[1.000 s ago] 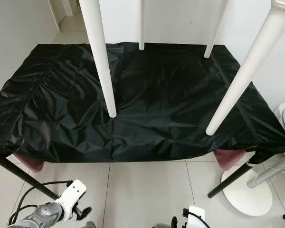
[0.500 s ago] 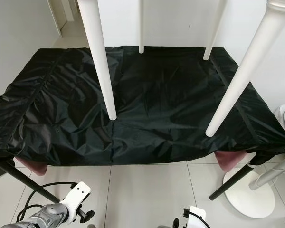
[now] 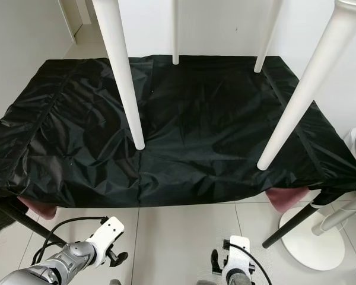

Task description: Building children table

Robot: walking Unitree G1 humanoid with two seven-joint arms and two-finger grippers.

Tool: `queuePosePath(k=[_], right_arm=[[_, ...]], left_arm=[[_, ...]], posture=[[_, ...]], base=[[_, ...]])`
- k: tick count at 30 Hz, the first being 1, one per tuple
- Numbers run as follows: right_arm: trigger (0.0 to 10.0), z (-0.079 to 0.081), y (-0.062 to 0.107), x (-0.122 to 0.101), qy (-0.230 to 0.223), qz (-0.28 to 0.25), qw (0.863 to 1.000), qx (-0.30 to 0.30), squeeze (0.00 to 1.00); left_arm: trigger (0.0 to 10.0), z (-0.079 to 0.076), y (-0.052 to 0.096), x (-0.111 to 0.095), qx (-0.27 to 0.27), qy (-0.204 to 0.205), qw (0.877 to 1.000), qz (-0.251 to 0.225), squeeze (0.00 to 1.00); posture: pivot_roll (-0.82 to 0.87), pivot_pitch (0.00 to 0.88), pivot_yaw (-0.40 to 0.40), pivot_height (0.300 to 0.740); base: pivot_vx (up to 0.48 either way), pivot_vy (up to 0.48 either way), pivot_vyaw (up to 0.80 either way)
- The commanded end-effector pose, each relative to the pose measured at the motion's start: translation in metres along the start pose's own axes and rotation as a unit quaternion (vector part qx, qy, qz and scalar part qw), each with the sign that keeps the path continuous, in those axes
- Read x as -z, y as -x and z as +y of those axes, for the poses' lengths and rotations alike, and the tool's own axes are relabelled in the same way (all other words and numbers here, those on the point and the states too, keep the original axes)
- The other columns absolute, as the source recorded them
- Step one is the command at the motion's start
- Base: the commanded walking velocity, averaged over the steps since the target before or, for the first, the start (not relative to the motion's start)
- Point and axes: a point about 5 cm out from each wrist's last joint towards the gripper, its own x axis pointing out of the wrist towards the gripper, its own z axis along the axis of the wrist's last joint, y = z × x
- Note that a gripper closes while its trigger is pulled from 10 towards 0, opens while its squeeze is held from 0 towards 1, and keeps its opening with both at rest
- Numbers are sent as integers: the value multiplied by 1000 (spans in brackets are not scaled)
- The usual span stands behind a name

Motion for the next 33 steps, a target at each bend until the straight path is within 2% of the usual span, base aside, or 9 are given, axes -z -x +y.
queuePosePath(k=[1, 3, 8, 14, 15, 21, 26, 30, 33], right_arm=[[10000, 4, 1, 3, 11, 5, 1000, -12, 0], [10000, 9, 1, 2, 24, 1, 999, -33, 0], [10000, 18, 1, 3, 43, 4, 997, -62, 0], [10000, 24, 1, 4, 52, 14, 995, -82, 0], [10000, 29, 0, 3, 64, 17, 993, -97, 0], [10000, 31, -2, 0, 76, 16, 991, -106, 0], [10000, 26, -3, -2, 70, 16, 993, -89, 0], [10000, 22, -3, 0, 67, 20, 995, -77, 0], [10000, 17, 0, 4, 72, 19, 996, -51, 0]], left_arm=[[10000, 6, 0, 1, -62, -3, 998, 1, 0], [10000, 6, 0, -5, -55, -3, 998, -13, 0], [10000, 6, 0, -4, -62, -11, 998, -11, 0], [10000, 10, 2, 2, -100, 38, 994, -7, 0], [10000, 15, 4, 8, -127, 67, 990, -3, 0], [10000, 20, 9, 20, -151, 89, 984, 9, 0], [10000, 31, 20, 39, -191, 128, 973, 29, 0], [10000, 32, 23, 46, -194, 124, 972, 42, 0], [10000, 30, 23, 49, -180, 98, 977, 51, 0]], posture=[[-28, 0, 36, 740], [-18, 0, 22, 740], [-2, 0, 8, 740], [55, 0, -46, 740], [74, 0, -66, 740], [86, 0, -73, 740], [76, 0, -54, 740], [65, 0, -39, 740], [54, 0, -28, 740]], base=[[0, 0, 0], [0, 0, 0], [0, 0, 0], [0, 0, 0], [0, 0, 0], [0, 0, 0], [0, 0, 0], [0, 0, 0], [0, 0, 0]])
